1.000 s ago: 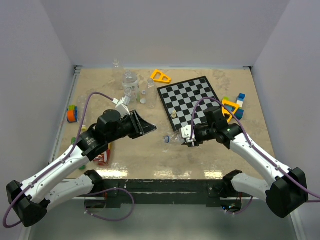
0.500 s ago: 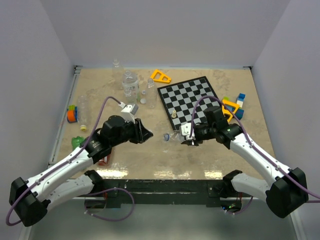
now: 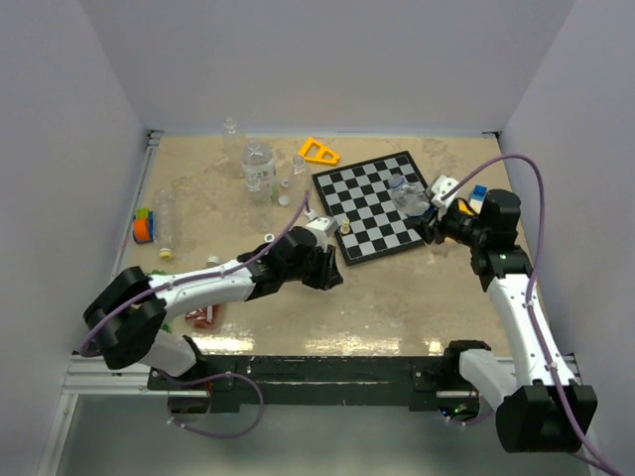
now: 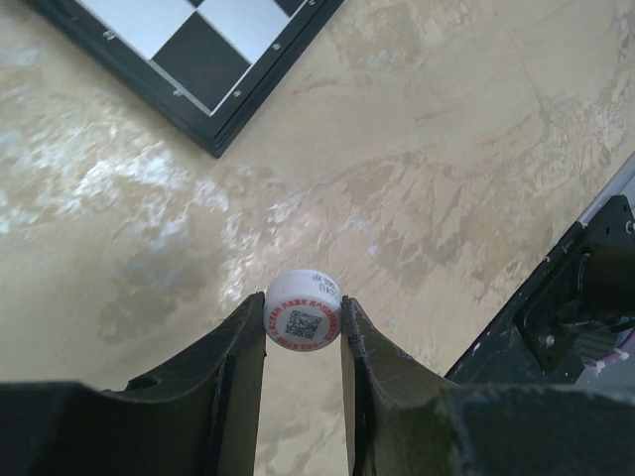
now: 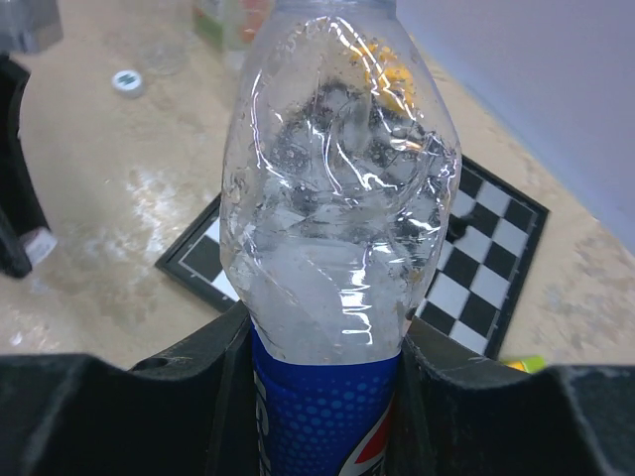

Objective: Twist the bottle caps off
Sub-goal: Place the bottle cap at the center of the board.

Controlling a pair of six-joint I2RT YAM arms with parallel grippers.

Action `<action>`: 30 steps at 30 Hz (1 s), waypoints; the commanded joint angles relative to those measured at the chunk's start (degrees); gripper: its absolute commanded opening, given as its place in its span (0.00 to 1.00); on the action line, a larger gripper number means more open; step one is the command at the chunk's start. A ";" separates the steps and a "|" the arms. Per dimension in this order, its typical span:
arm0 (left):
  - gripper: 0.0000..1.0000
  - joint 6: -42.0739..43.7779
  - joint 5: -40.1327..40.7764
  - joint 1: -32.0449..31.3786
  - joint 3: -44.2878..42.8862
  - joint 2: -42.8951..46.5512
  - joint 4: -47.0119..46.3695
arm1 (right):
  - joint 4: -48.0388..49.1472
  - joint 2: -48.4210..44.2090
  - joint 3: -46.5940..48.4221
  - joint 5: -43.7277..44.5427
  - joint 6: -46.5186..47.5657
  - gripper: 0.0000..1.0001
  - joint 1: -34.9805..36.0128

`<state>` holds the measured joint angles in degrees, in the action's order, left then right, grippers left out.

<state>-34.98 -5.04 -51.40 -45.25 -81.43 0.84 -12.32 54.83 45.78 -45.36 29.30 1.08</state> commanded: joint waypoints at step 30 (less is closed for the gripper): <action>0.62 -0.88 6.54 -7.23 -24.45 -24.23 -3.65 | 10.82 -1.04 -2.01 -4.38 -13.83 0.16 -10.75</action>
<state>-36.80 0.91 -58.33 -71.96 -113.93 -0.95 -3.53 54.08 44.21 -47.29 15.53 -9.41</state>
